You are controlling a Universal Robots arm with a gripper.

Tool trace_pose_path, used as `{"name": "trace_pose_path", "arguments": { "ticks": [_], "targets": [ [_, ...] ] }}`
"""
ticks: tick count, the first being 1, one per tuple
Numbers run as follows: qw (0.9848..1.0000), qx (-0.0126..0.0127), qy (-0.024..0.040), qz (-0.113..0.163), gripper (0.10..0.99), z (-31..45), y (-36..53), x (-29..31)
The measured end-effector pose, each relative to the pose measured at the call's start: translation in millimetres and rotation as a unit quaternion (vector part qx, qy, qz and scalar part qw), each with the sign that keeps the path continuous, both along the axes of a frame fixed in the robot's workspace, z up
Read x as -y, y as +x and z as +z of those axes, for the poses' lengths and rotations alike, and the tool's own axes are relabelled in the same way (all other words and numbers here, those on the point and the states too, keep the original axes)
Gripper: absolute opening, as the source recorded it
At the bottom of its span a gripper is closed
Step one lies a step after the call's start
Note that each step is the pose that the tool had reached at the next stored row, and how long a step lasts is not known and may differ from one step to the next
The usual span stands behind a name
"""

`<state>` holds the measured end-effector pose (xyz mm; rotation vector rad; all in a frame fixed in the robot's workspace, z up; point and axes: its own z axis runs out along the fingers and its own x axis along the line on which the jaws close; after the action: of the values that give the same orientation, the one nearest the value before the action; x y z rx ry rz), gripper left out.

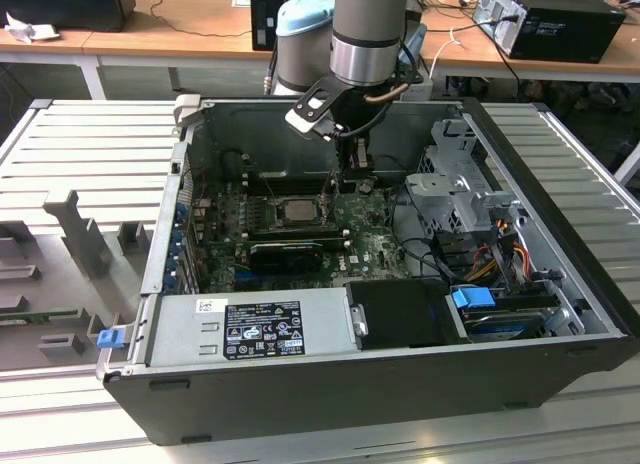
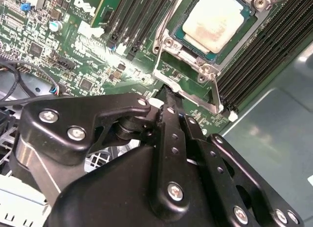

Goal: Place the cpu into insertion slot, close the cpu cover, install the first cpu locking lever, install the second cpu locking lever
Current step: 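Close the cpu cover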

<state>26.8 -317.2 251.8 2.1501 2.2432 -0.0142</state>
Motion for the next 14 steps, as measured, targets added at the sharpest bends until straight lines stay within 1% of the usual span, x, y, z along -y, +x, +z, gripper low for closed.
{"name": "trace_pose_path", "arguments": {
  "ticks": [5, 14],
  "targets": [
    [1.0000, 0.0000, 0.0000, 0.000, 0.106, 0.0, -2.5, 0.0],
    [1.0000, 0.0000, 0.0000, 0.000, 0.106, -0.5, -3.0, 0.0]
  ]
}}
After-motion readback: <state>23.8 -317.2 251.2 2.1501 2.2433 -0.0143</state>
